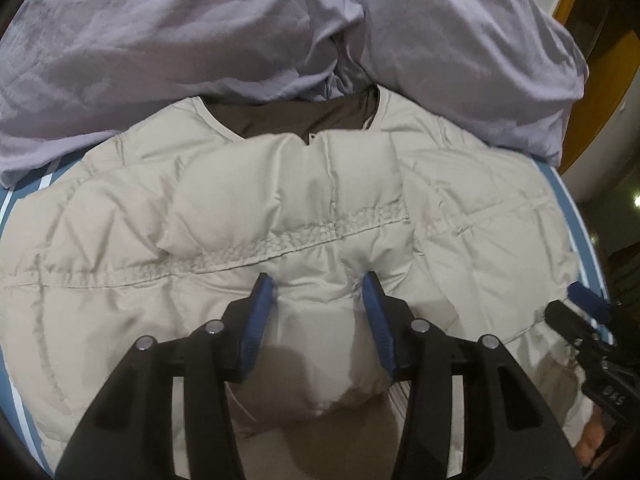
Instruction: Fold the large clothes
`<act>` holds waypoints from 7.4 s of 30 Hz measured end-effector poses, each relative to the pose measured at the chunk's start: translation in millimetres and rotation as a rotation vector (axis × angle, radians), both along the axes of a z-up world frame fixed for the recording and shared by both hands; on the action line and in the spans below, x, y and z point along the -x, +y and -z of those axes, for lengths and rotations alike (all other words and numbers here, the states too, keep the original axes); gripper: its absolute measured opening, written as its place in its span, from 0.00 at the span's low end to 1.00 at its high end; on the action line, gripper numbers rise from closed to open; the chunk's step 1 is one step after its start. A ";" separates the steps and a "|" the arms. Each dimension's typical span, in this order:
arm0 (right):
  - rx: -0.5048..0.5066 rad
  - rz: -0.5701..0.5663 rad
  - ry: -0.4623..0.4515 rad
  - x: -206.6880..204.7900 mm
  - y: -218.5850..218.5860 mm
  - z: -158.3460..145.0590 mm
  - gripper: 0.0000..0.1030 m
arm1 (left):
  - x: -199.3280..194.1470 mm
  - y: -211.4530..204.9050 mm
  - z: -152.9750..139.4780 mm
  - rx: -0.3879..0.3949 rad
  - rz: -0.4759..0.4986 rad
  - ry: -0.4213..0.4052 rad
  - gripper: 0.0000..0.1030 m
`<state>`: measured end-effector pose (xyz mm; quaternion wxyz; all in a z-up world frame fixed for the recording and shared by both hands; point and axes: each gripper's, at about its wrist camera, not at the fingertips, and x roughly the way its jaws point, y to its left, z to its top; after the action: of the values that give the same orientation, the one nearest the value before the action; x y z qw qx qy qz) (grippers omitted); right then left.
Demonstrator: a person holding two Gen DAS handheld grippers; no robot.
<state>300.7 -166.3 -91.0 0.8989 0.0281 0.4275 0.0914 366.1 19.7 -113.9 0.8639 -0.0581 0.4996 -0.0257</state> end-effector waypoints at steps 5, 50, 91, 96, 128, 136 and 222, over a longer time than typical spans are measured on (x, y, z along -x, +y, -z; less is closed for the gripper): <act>0.000 -0.011 0.001 2.4 -0.7 -3.2 0.66 | 5.3 8.5 -8.9 0.048 -0.009 -0.007 0.48; -0.217 -0.026 0.254 139.3 -174.2 61.1 0.43 | 333.3 165.0 6.0 0.155 -0.403 0.017 0.52; -0.187 -0.051 -0.148 29.7 -122.2 -87.9 0.08 | 200.7 181.9 -157.6 0.084 -0.405 -0.332 0.08; -0.179 -0.042 -0.180 -1.9 -111.3 -101.3 0.08 | 163.5 192.6 -168.2 0.076 -0.400 -0.339 0.08; -0.218 0.176 0.079 -191.9 -64.0 -12.8 0.16 | -54.9 250.0 -71.6 0.076 -0.450 -0.114 0.13; -0.270 0.221 0.038 -184.2 -87.4 -32.8 0.56 | -65.7 256.0 -57.6 0.135 -0.459 -0.075 0.23; 0.045 -0.060 -0.124 -157.8 136.0 14.8 0.89 | -111.4 97.3 24.8 -0.055 -0.238 -0.181 0.77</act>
<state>458.5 -30.2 -105.9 0.9209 -0.0107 0.3737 0.1105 477.6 117.0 -138.7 0.9036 -0.0908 0.4099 0.0854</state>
